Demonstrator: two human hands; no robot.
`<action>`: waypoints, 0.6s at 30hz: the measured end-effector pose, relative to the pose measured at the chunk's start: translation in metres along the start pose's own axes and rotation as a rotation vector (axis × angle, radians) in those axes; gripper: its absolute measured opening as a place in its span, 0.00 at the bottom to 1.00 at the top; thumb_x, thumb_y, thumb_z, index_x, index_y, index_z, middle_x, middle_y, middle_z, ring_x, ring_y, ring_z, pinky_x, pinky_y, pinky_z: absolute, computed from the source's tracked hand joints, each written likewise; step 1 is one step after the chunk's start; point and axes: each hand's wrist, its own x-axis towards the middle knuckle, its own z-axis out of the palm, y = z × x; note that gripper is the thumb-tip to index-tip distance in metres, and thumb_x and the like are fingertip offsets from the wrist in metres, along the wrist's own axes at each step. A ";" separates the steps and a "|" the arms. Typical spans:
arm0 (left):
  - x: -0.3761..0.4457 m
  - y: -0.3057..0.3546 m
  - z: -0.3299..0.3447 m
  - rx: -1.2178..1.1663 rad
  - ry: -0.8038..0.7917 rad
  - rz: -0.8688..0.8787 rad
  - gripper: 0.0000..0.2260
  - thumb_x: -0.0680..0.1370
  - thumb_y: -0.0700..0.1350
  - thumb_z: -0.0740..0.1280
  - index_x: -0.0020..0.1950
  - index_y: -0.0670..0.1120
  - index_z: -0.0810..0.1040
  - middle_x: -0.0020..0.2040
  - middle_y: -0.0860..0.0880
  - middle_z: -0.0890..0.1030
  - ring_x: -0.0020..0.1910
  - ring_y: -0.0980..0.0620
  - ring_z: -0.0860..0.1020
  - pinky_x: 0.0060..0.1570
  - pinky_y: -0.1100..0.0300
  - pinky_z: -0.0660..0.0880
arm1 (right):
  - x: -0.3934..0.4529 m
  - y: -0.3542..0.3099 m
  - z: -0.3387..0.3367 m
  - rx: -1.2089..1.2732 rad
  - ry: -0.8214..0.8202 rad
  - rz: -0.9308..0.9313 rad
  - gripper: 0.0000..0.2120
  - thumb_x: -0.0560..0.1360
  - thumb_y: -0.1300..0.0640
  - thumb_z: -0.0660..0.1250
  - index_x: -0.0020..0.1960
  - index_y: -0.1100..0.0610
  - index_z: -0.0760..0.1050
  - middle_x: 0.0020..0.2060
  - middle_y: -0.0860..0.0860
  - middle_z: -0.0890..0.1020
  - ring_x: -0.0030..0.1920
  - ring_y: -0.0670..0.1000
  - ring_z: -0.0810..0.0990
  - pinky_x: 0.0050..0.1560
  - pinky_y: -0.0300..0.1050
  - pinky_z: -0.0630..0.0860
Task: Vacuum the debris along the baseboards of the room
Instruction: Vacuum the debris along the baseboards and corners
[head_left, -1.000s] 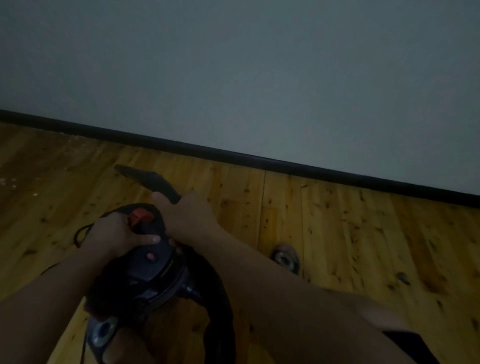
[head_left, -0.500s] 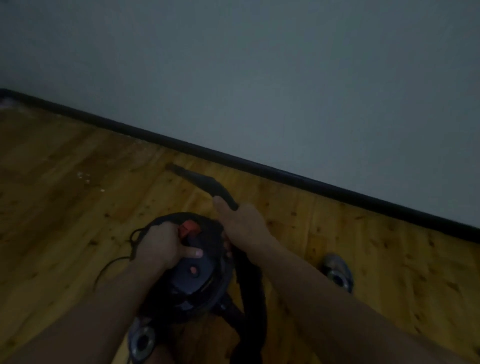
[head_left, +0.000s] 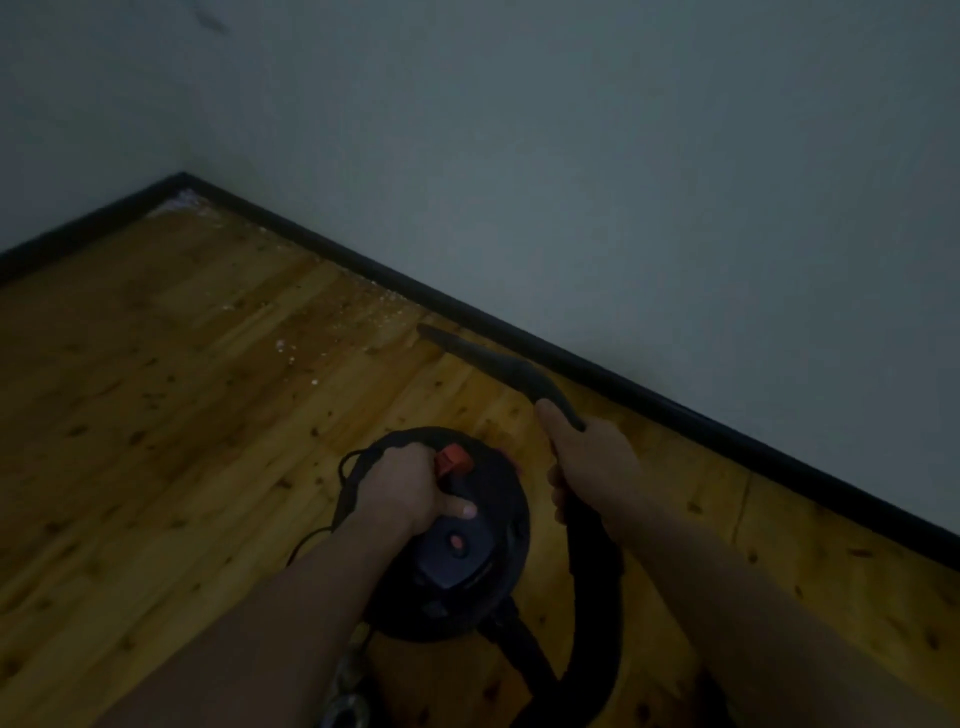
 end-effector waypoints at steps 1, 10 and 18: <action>0.005 -0.003 -0.002 -0.011 -0.004 -0.003 0.25 0.64 0.65 0.81 0.49 0.50 0.80 0.43 0.50 0.82 0.46 0.46 0.82 0.38 0.55 0.71 | 0.004 -0.006 0.001 -0.014 -0.012 0.006 0.24 0.82 0.39 0.64 0.38 0.58 0.73 0.25 0.54 0.75 0.26 0.55 0.75 0.33 0.51 0.75; 0.045 -0.010 -0.026 -0.088 0.021 -0.053 0.24 0.65 0.63 0.81 0.43 0.50 0.74 0.39 0.49 0.78 0.42 0.45 0.79 0.35 0.54 0.69 | 0.030 -0.043 -0.014 -0.060 -0.032 0.035 0.23 0.81 0.39 0.64 0.43 0.59 0.72 0.25 0.53 0.74 0.23 0.52 0.73 0.29 0.47 0.75; 0.050 -0.006 -0.028 -0.111 0.017 -0.104 0.26 0.66 0.63 0.81 0.48 0.49 0.73 0.47 0.47 0.80 0.49 0.43 0.81 0.39 0.53 0.72 | 0.037 -0.053 -0.003 -0.033 -0.029 -0.002 0.22 0.82 0.40 0.64 0.42 0.59 0.72 0.24 0.53 0.74 0.22 0.52 0.73 0.28 0.45 0.75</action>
